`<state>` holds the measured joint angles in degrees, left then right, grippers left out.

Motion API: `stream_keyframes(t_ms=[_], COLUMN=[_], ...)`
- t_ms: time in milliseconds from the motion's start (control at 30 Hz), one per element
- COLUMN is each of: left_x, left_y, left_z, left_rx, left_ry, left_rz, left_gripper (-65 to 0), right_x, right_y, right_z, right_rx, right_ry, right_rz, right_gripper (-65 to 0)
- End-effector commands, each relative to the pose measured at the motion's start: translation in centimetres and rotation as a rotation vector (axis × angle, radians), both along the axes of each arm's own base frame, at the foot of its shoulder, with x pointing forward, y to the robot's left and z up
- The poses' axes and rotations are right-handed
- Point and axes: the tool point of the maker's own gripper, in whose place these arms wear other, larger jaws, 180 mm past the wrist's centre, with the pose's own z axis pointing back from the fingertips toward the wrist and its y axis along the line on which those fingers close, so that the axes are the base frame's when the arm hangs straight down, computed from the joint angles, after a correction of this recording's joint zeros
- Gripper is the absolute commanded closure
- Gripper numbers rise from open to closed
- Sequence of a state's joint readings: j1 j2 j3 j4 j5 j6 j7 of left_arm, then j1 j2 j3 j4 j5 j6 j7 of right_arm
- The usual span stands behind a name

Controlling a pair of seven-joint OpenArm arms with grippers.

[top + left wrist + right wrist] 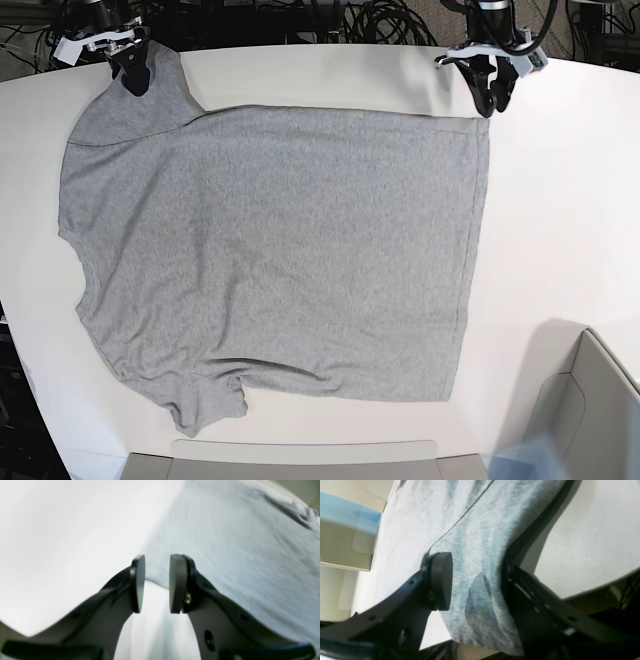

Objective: Fold the T-shirt properly
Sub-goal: 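Lower both grippers onto the shirt's shoulder corners and grasp them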

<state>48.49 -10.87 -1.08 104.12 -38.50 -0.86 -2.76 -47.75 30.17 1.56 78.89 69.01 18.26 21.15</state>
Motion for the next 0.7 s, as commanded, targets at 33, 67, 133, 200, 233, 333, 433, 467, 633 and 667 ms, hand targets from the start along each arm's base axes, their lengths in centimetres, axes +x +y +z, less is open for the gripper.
stream_keyframes(t_ms=[33,67,133,200,233,333,433,467,633,667], left_x=[1.8,2.2,2.9,3.1,3.3,3.6,4.1,4.2,4.0,3.8], left_y=[1.6,2.0,3.1,4.3,4.9,5.1,3.6,3.0,1.6,1.7], left_z=[-0.2,-1.1,-1.9,-2.4,-2.6,-3.8,-4.2,-4.3,-6.3,-6.9], left_rx=[-0.082,-0.140,-0.225,-0.268,-0.279,-0.315,-0.358,-0.371,-0.423,-0.431], left_ry=[0.032,0.077,0.127,0.158,0.170,0.223,0.252,0.255,0.317,0.330], left_rz=[0.029,0.039,0.074,0.106,0.118,0.114,0.023,-0.011,-0.068,-0.061], left_gripper=[-28.5,-28.5,-28.4,-28.4,-28.4,-28.5,-28.5,-28.4,-28.4,-28.4], right_x=[-1.8,-1.8,-1.9,-1.9,-1.9,-2.0,-2.0,-1.9,-1.9,-1.9], right_y=[0.0,-0.1,-0.2,-0.2,-0.2,-0.1,-0.1,-0.1,0.0,0.1], right_z=[-1.6,-1.6,-1.7,-1.7,-1.7,-1.8,-1.8,-1.7,-1.7,-1.7], right_rx=[-0.026,-0.027,-0.028,-0.028,-0.028,-0.027,-0.027,-0.026,-0.024,-0.024], right_ry=[0.107,0.107,0.110,0.112,0.112,0.115,0.115,0.114,0.112,0.113], right_rz=[0.025,0.024,0.023,0.023,0.023,0.026,0.026,0.026,0.028,0.030], right_gripper=[-27.2,-27.2,-27.2,-27.2,-27.2,-27.2,-27.2,-27.2,-27.2,-27.2])
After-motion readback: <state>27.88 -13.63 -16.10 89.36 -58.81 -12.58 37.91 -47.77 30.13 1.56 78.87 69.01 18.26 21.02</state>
